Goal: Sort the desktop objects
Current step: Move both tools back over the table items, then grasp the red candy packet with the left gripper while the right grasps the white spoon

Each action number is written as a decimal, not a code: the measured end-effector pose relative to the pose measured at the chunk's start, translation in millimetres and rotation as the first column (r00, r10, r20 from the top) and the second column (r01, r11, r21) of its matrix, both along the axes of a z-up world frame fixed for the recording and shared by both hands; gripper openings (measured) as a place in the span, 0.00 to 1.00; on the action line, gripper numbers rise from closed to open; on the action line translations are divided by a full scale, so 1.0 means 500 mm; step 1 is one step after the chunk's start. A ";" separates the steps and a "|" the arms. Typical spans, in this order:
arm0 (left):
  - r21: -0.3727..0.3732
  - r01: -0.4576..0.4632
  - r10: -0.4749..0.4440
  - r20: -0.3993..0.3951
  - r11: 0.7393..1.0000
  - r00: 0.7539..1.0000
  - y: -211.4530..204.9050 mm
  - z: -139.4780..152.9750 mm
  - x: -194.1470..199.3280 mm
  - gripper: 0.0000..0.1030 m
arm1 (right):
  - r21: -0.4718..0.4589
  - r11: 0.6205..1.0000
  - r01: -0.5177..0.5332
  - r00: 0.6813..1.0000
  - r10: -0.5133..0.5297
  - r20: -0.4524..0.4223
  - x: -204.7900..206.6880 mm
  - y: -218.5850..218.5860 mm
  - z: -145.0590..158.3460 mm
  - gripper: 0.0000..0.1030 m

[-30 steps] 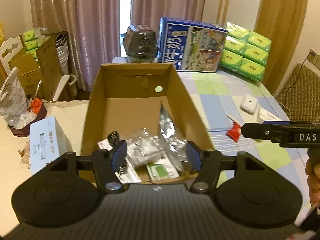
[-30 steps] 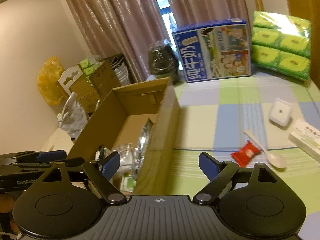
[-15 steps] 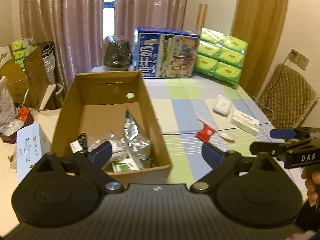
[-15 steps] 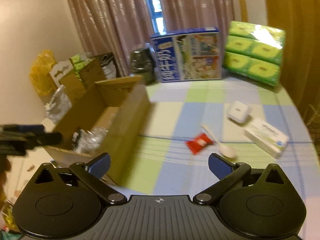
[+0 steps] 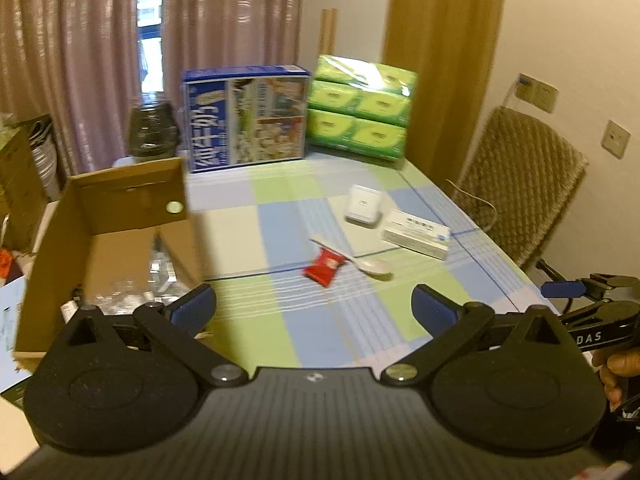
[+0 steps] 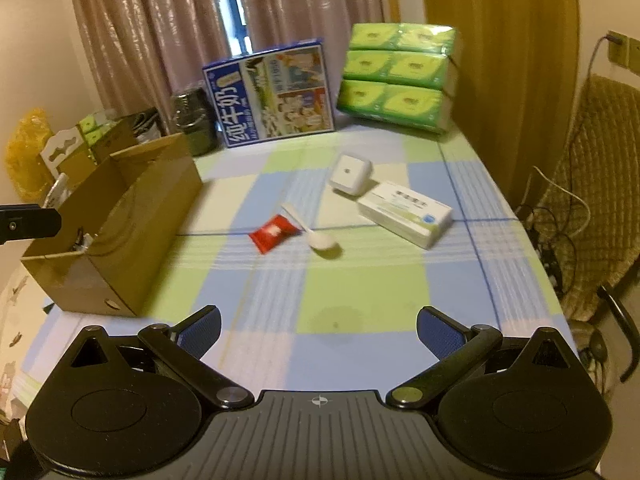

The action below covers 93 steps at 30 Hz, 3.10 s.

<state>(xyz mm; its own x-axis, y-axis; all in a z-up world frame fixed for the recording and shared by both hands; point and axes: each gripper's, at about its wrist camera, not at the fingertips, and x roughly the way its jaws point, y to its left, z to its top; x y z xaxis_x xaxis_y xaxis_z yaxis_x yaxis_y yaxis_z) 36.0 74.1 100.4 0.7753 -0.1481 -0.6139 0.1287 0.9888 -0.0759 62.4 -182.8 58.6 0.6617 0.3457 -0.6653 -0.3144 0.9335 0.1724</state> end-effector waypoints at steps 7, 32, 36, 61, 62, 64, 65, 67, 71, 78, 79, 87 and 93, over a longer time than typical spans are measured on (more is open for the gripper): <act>-0.006 0.057 -0.057 -0.034 0.998 0.998 -0.063 -0.040 0.019 0.99 | -0.021 1.000 0.015 1.000 -0.015 0.000 -0.011 -0.035 -0.021 0.98; 0.135 0.007 -0.005 -0.010 0.991 1.000 -0.130 -0.214 0.142 0.99 | -0.101 0.988 -0.118 0.991 0.124 0.057 0.127 -0.034 -0.125 0.98; 0.124 -0.005 0.006 -0.009 0.992 1.000 -0.126 -0.245 0.177 0.99 | -0.090 0.986 -0.140 0.987 0.146 0.060 0.172 -0.027 -0.136 0.98; 0.080 -0.055 0.062 -0.084 0.995 0.995 -0.093 -0.340 0.330 0.99 | -0.144 0.922 -0.360 0.928 0.369 0.044 0.378 0.081 -0.259 0.57; 0.079 -0.055 0.062 -0.084 0.995 0.995 -0.093 -0.342 0.332 0.99 | -0.145 0.921 -0.363 0.927 0.372 0.046 0.383 0.084 -0.262 0.54; 0.079 -0.054 0.061 -0.089 0.995 0.994 -0.092 -0.347 0.338 0.99 | -0.147 0.918 -0.367 0.924 0.378 0.052 0.391 0.091 -0.267 0.52; 0.079 -0.053 0.060 -0.089 0.995 0.994 -0.092 -0.349 0.340 0.99 | -0.148 0.917 -0.370 0.923 0.381 0.053 0.394 0.095 -0.269 0.51; 0.082 -0.056 0.063 -0.089 0.995 0.994 -0.090 -0.353 0.345 0.99 | -0.151 0.915 -0.374 0.921 0.386 0.054 0.400 0.102 -0.272 0.49; 0.078 -0.054 0.061 -0.089 0.995 0.994 -0.085 -0.358 0.353 0.99 | -0.159 0.909 -0.385 0.916 0.398 0.057 0.406 0.114 -0.278 0.44; 0.082 -0.044 0.051 -0.087 0.996 0.995 -0.084 -0.366 0.366 0.99 | -0.160 0.914 -0.373 0.921 0.386 0.056 0.412 0.110 -0.284 0.28; 0.084 -0.044 0.051 -0.087 0.995 0.995 -0.084 -0.368 0.367 0.99 | -0.164 0.913 -0.374 0.920 0.387 0.057 0.410 0.108 -0.283 0.28; 0.093 -0.009 0.015 -0.073 0.996 0.997 -0.095 -0.376 0.385 0.99 | -0.213 0.928 -0.307 0.943 0.327 0.066 0.396 0.088 -0.274 0.27; 0.070 0.039 -0.034 -0.067 0.997 0.997 -0.105 -0.385 0.404 0.99 | -0.236 0.933 -0.271 0.955 0.291 0.057 0.391 0.074 -0.275 0.28</act>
